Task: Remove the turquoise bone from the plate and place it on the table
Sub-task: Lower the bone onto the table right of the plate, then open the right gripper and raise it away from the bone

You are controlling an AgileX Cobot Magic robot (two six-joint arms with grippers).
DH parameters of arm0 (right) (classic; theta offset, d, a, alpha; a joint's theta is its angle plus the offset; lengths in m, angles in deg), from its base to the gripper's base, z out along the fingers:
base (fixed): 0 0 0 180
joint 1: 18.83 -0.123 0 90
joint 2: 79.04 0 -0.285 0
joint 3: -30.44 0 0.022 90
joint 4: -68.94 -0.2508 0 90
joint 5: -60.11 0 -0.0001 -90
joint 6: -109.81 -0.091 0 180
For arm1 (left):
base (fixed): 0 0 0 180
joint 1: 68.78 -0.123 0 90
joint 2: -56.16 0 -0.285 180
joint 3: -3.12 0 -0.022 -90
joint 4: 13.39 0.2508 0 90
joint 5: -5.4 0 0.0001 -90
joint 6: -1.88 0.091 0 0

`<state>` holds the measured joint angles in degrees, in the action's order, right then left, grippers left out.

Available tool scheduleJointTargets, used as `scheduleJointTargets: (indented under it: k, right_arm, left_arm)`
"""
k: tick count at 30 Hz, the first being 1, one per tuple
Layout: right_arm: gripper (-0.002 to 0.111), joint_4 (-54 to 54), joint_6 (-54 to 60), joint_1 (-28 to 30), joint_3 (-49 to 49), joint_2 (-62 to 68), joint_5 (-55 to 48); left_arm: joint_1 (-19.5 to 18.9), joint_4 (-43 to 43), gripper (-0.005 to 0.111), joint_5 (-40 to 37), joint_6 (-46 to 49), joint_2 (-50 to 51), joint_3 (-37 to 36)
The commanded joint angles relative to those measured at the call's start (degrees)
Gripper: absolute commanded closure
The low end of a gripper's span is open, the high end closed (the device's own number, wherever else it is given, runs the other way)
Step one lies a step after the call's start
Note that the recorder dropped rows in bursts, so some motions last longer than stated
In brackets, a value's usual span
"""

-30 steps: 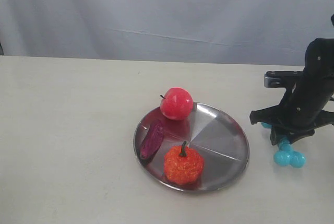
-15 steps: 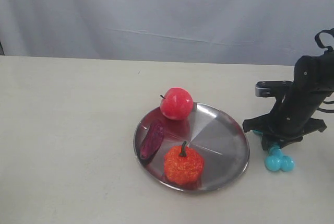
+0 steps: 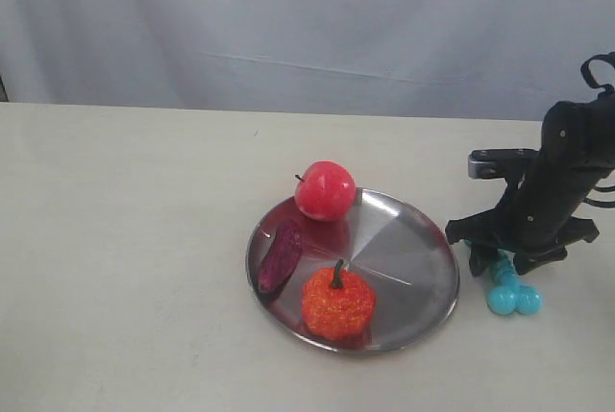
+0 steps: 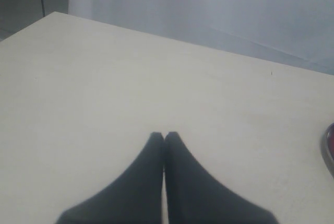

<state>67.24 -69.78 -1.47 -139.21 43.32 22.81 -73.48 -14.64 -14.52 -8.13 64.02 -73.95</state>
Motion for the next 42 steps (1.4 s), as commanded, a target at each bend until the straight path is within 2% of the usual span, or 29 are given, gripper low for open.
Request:
scheduleJointTargets:
  k: [1, 5, 7, 9, 10, 11, 12, 15, 19, 25, 35, 42]
  right_arm:
    - [0.051, -1.0, 0.5, 0.1, -0.3, -5.7, -1.0]
    - [0.051, -1.6, 0.5, 0.1, -0.3, -15.8, -2.8]
    - [0.057, -2.7, 1.5, 0.1, -0.3, -18.9, -4.3]
    - [0.070, -4.8, 3.9, 0.1, -0.3, -21.8, -6.2]
    - [0.087, -6.1, 6.0, -0.2, -0.3, -24.8, -8.7]
    - [0.095, -6.1, 6.7, -0.5, -0.3, -26.2, -9.6]
    - [0.108, -6.1, 7.1, -2.0, -0.3, -29.0, -11.4]
    - [0.109, -6.1, 8.1, -6.0, 0.8, -34.5, -11.8]
    - [0.109, -5.7, 8.1, -16.6, 8.5, -48.9, -1.1]
    - [0.109, -5.7, 8.0, -25.4, 19.5, -70.5, 8.5]
    - [0.109, -5.4, 6.5, -25.7, 30.3, -96.2, 13.5]
    - [0.109, -4.1, 6.5, -25.7, 36.8, -111.7, 12.0]
  left_arm:
    - [0.3, -0.2, 0.107, 0.3, -0.1, -0.1, -0.1]
    - [0.3, -0.2, 0.107, 0.3, -0.1, -0.1, -0.1]
    - [0.3, -0.2, 0.107, 0.3, -0.1, -0.1, -0.1]
    - [0.3, -0.2, 0.107, 0.3, -0.1, -0.1, -0.1]
    - [0.3, -0.2, 0.107, 0.3, -0.1, -0.1, -0.1]
    - [0.3, -0.2, 0.107, 0.3, -0.1, -0.1, -0.1]
    - [0.3, -0.2, 0.107, 0.3, -0.1, -0.1, -0.1]
    - [0.3, -0.2, 0.107, 0.3, -0.1, -0.1, -0.1]
    - [0.3, -0.2, 0.107, 0.3, -0.1, -0.1, -0.1]
    - [0.3, -0.2, 0.107, 0.3, -0.1, -0.1, -0.1]
    - [0.3, -0.2, 0.107, 0.3, -0.1, -0.1, -0.1]
    - [0.3, -0.2, 0.107, 0.3, -0.1, -0.1, -0.1]
